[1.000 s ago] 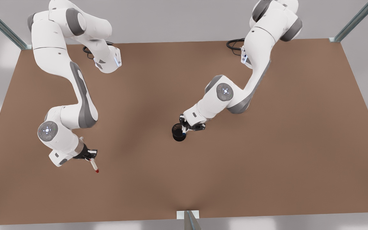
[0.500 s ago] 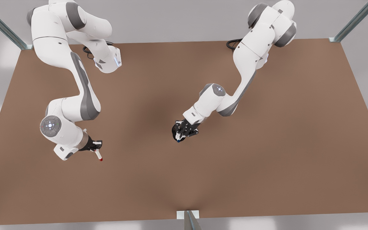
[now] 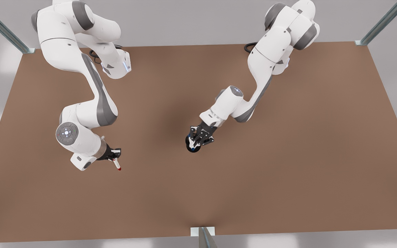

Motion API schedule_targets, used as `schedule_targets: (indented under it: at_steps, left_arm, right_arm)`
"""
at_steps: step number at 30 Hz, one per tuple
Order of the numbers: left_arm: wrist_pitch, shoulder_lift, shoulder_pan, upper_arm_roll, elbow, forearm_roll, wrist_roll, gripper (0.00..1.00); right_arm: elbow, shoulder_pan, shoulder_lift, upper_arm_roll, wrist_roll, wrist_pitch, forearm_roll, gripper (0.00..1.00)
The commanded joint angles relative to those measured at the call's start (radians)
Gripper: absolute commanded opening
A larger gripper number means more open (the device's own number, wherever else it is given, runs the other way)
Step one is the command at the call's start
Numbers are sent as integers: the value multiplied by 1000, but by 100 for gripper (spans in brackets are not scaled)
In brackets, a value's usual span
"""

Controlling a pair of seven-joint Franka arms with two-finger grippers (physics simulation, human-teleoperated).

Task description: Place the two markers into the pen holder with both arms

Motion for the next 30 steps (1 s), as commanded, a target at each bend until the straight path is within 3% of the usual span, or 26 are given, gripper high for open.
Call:
schedule_targets:
  at_steps: [1, 5, 6, 7, 11, 12, 13, 15, 17, 19, 22, 23, 25, 30]
  left_arm:
    - [84, 0, 2, 7, -3, 3, 124, 21]
    - [92, 0, -1, 10, -26, 3, 150, 21]
    - [98, 7, -2, 10, -26, 3, 155, 40]
    - [106, 15, -13, 10, -29, 3, 213, 100]
    - [112, -38, -16, 10, -130, 1, 212, 100]
    - [60, -94, 41, 8, -156, 1, 212, 100]
    - [-231, -198, 130, -7, -138, 1, 215, 100]
    - [-874, -247, 446, -202, 114, -25, 273, 100]
    - [-1487, -207, 594, -193, 422, -65, 356, 100]
    - [-1863, -215, 654, -124, 576, 65, 356, 100]
    - [-1954, -336, 704, -79, 585, 162, 356, 100]
    - [-1953, -385, 603, 36, 573, 158, 353, 100]
    - [-1937, -420, 526, 114, 511, 159, 339, 100]
    - [-1933, -365, 519, 116, 497, 161, 330, 100]
  right_arm:
    - [0, 0, -1, 2, 57, -4, -10, 22]
    - [0, 0, -1, 0, 54, -4, -10, 22]
    - [0, 0, 1, 0, 52, -3, -8, 22]
    - [0, 0, 1, 0, 52, -3, -10, 22]
    - [0, 0, 1, 0, 52, -3, -10, 22]
    - [1, 1, 1, 6, 60, -3, -8, 22]
    - [3, 1, -1, 16, 60, -3, -8, 22]
    - [33, 3, 1, 49, 61, -6, -11, 22]
    - [72, 23, -4, 88, 100, -12, -11, 22]
    - [101, 23, -8, 143, 135, -12, -11, 22]
    - [133, 23, -7, 210, 235, -50, -14, 22]
    - [136, 24, -7, 224, 250, -50, -14, 22]
    - [152, 35, -7, 261, 307, -52, -16, 22]
    - [195, 147, -5, 263, 433, -49, -29, 22]
